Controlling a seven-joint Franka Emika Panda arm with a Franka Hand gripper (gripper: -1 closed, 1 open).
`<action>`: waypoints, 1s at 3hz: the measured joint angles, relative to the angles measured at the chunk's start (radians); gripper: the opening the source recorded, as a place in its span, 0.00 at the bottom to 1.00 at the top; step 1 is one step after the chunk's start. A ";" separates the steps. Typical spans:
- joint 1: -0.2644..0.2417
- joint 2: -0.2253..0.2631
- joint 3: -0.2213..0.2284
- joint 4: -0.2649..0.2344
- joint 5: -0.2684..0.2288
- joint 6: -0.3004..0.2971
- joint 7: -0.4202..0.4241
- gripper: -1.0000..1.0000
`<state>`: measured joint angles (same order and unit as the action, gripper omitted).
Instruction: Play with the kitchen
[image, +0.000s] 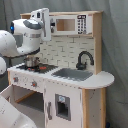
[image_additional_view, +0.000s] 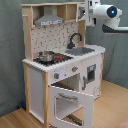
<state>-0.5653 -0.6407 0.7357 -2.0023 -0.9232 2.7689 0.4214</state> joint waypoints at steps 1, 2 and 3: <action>-0.054 0.042 0.065 0.053 0.000 -0.003 0.006 0.00; -0.121 0.076 0.124 0.091 0.000 -0.003 0.011 0.00; -0.191 0.106 0.178 0.129 0.000 -0.003 0.012 0.00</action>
<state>-0.7565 -0.5343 0.9134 -1.8736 -0.9232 2.7656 0.4334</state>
